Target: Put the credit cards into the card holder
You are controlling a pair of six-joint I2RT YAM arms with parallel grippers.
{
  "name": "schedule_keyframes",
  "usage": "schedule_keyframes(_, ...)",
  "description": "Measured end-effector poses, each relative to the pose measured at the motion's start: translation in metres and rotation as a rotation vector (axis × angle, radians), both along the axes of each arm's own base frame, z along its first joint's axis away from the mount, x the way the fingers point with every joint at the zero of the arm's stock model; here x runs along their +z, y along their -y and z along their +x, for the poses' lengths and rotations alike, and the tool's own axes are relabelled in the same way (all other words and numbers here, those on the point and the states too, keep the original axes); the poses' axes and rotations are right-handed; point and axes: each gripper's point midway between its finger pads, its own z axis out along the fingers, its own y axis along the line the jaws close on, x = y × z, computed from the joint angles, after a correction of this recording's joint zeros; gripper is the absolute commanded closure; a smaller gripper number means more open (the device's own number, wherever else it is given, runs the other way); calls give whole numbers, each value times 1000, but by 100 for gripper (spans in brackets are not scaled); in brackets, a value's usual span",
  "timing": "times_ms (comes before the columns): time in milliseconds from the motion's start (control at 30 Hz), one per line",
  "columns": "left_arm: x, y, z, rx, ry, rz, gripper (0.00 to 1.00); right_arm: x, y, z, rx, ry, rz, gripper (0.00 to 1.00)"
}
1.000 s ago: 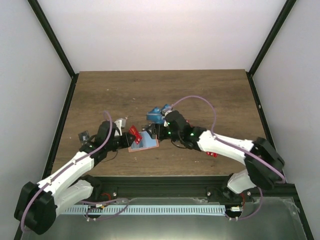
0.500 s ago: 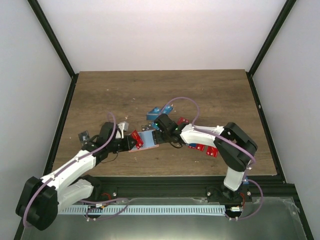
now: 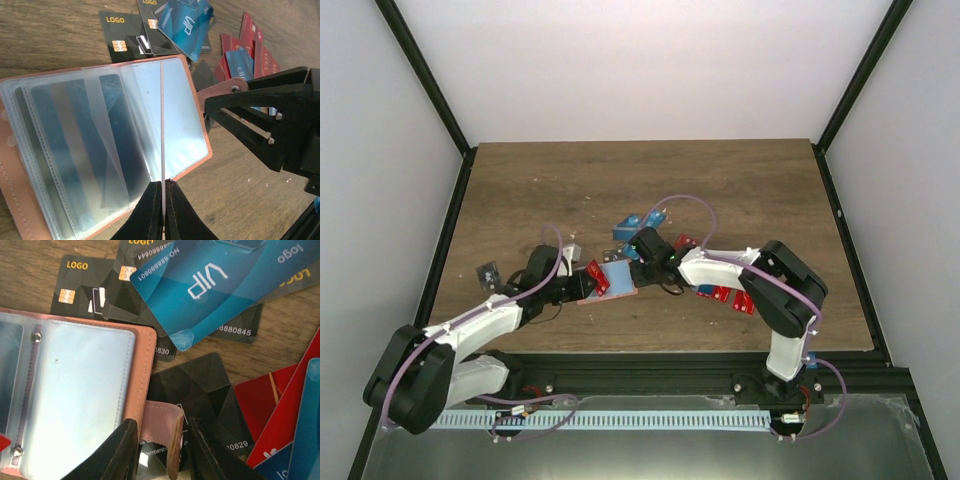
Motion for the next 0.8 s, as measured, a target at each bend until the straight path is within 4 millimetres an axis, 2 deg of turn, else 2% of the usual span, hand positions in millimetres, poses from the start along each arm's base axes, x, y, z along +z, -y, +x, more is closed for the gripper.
schedule_keyframes(400,-10,0,11,19,-4,-2,96,-5,-1,-5,14,-15,21,71)
schedule_keyframes(800,-19,-2,10,42,-32,-1,96,-5,-3,-8,18,-14,48,72)
